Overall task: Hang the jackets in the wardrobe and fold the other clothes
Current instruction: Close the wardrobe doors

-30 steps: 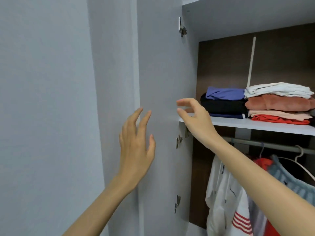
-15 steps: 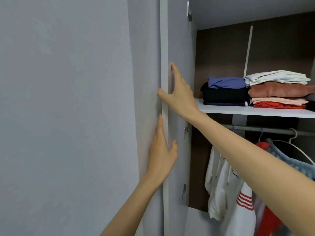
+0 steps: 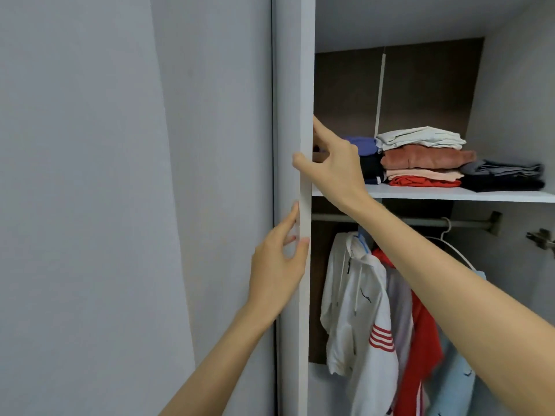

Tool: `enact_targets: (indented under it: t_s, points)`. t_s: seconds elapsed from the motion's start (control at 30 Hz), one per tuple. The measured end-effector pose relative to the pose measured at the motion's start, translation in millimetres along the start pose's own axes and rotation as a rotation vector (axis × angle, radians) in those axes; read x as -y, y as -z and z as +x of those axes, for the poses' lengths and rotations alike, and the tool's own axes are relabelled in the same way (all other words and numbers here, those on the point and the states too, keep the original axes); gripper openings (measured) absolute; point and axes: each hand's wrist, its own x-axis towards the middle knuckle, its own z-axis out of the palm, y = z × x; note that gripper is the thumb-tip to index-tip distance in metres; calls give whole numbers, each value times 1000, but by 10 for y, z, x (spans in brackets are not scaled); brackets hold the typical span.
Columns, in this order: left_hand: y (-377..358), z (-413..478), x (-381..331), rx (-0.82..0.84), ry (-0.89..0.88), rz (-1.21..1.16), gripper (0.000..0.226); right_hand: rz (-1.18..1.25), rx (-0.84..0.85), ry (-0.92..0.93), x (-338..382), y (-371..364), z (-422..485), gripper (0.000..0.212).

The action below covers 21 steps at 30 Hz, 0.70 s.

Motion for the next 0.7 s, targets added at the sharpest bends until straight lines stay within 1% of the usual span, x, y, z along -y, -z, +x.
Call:
enact_targets:
  t_s: [0.13, 0.2, 0.27, 0.37, 0.47, 0.57, 0.7]
  points:
    - [-400, 101, 65, 29, -2, -57, 35, 66, 1, -22, -261, 453, -47, 51]
    - [-615, 191, 146, 36, -28, 11, 35, 85, -13, -38, -404, 679, -59, 45]
    - [-870, 315, 232, 89, -59, 63, 44, 88, -39, -54, -580, 879, -57, 41]
    - [-1302, 566, 341, 181, -85, 171, 65, 73, -67, -83, -930, 1182, -20, 37]
    - [-1690, 846, 461, 181, -81, 229, 78, 72, -94, -114, -1349, 1481, 56, 35]
    - [-2061, 1108, 629, 192, -88, 343, 95, 58, -109, -122, -1790, 1689, 172, 34]
    - [-2460, 1409, 855, 133, -102, 403, 105, 46, -89, -132, -2298, 1836, 351, 33]
